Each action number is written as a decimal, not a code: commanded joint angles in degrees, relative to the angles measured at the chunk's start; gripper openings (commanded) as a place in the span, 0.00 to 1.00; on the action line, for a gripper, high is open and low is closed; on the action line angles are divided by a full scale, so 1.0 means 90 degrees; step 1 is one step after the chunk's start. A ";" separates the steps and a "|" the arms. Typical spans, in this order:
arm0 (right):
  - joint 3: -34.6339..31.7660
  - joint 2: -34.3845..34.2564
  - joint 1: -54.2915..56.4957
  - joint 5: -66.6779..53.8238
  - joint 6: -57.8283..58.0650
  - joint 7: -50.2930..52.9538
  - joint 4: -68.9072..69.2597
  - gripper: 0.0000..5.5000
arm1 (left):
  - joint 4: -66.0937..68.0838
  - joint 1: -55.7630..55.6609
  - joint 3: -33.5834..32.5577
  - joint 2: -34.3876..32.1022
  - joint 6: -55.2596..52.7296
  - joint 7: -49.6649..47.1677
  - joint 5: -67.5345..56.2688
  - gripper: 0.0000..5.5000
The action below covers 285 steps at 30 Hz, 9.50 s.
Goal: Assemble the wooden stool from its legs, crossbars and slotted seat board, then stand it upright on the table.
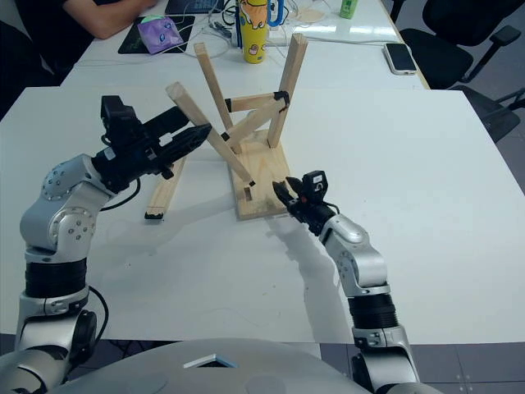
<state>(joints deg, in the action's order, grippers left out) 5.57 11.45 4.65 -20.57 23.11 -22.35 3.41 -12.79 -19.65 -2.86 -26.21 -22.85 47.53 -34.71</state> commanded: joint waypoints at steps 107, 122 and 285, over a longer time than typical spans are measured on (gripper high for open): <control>0.1278 -0.0184 -0.0127 0.1797 0.0384 0.0227 -0.1720 0.00 | -0.1490 -0.2150 0.0075 0.1365 0.0628 -0.4130 0.0281 0.00; 0.1167 -0.0194 0.0020 0.1681 0.0040 0.0070 -0.1749 0.00 | -0.0682 -0.0898 0.0393 0.1405 0.0730 -0.5181 0.2364 0.00; -0.2334 0.2636 0.0420 -0.5339 0.4592 -0.4608 0.0130 0.39 | -0.0590 0.2282 0.1339 -0.0525 -0.1983 0.1414 -0.1677 0.38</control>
<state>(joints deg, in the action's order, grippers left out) -15.06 34.66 8.33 -68.71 65.08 -63.71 4.38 -18.22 0.43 9.06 -30.15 -40.60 59.19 -50.94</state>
